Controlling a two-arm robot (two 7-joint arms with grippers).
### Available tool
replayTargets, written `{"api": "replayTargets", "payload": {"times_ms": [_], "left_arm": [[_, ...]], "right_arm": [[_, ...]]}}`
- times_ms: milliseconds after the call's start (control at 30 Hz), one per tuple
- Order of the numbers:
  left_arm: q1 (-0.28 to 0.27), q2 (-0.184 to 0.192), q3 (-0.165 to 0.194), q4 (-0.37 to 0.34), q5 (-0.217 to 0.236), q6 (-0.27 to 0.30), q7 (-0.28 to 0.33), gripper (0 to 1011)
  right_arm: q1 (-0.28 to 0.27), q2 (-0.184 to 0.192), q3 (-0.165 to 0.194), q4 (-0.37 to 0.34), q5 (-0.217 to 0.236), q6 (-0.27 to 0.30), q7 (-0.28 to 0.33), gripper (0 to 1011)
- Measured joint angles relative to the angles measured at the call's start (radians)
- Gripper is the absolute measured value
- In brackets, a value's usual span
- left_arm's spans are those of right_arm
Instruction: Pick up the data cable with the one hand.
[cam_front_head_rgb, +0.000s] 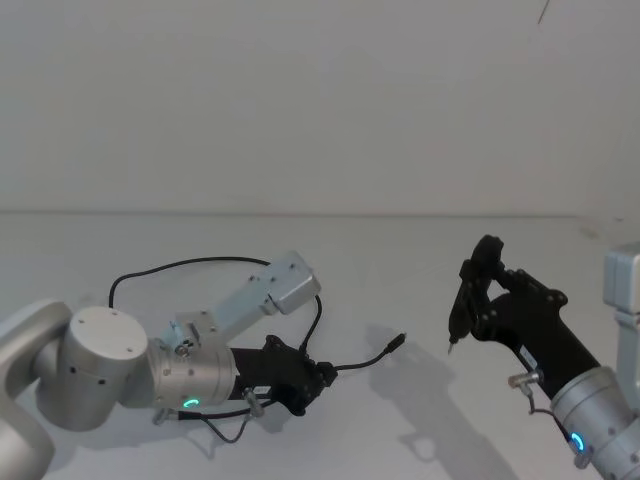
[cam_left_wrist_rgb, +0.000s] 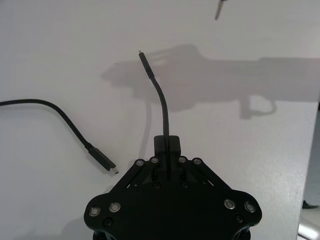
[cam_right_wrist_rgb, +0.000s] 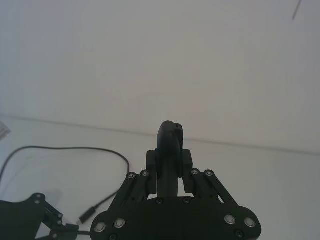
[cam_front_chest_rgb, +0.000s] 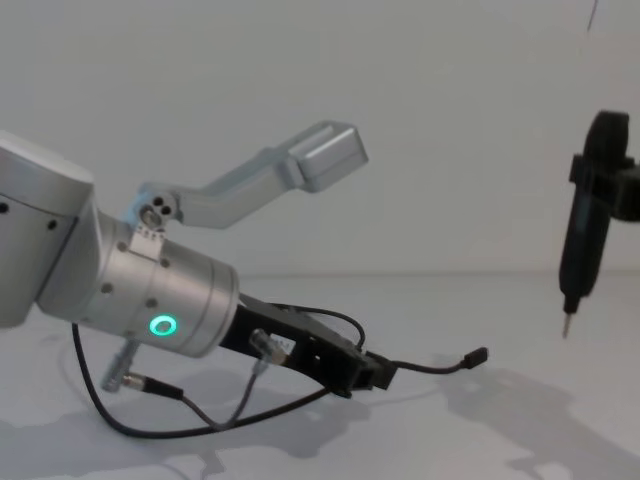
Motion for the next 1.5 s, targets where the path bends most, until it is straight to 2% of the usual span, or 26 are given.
{"api": "replayTargets", "payload": {"times_ms": [300, 600, 1133, 1500], "left_arm": [[0.0, 0.049, -0.004, -0.056, 0.012, -0.026, -0.026, 37], [0.001, 0.073, -0.008, -0.085, 0.016, -0.037, -0.037, 37], [0.002, 0.088, -0.01, -0.103, 0.018, -0.044, -0.044, 37], [0.002, 0.092, -0.011, -0.108, 0.019, -0.046, -0.045, 37]], "right_arm": [[0.037, -0.011, 0.001, -0.009, 0.019, 0.026, 0.027, 279], [0.07, -0.021, -0.005, 0.016, 0.014, 0.029, 0.041, 279], [0.147, -0.047, -0.027, 0.113, -0.031, -0.013, 0.066, 279], [0.168, -0.061, -0.041, 0.153, -0.048, -0.022, 0.087, 279]]}}
